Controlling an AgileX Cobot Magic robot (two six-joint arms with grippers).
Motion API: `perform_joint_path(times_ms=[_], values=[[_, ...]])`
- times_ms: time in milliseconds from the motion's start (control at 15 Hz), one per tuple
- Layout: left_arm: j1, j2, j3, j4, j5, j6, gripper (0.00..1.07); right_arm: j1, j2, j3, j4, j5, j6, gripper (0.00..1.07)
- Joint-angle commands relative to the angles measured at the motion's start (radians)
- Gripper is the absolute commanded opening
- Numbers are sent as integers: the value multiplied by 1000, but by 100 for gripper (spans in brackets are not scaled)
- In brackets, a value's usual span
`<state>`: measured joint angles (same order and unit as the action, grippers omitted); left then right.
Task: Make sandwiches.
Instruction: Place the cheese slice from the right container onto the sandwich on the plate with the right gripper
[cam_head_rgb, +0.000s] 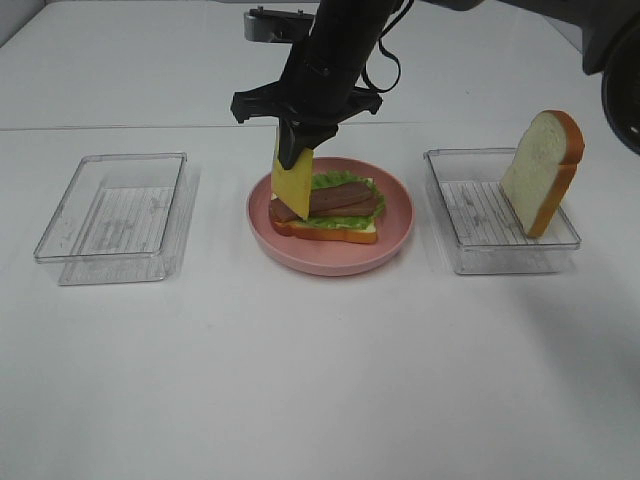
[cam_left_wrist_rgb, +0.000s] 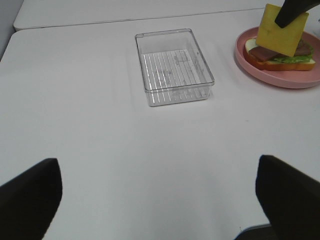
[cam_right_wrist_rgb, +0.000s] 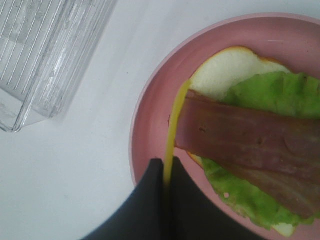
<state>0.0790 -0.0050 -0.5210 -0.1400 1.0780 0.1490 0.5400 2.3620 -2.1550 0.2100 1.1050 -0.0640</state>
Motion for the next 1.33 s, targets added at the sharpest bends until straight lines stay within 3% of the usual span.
perform_joint_path(times_ms=[67, 400, 733, 1133, 1267, 1333], values=[[0, -13, 1, -8, -2, -1, 102, -4, 12, -1, 3, -28, -18, 0], [0, -13, 1, -8, -2, -1, 102, -5, 45, -1, -50, -32, -14, 0], [0, -13, 1, -8, -2, -1, 102, -5, 65, -1, -241, -43, 44, 0], [0, -13, 1, -8, -2, -1, 102, -5, 65, -1, -253, -34, 45, 0], [0, -13, 1, -8, -2, -1, 102, -4, 65, -1, -253, -31, 45, 17], [0, -13, 1, -8, -2, -1, 102, -4, 65, -1, -261, -30, 42, 51]])
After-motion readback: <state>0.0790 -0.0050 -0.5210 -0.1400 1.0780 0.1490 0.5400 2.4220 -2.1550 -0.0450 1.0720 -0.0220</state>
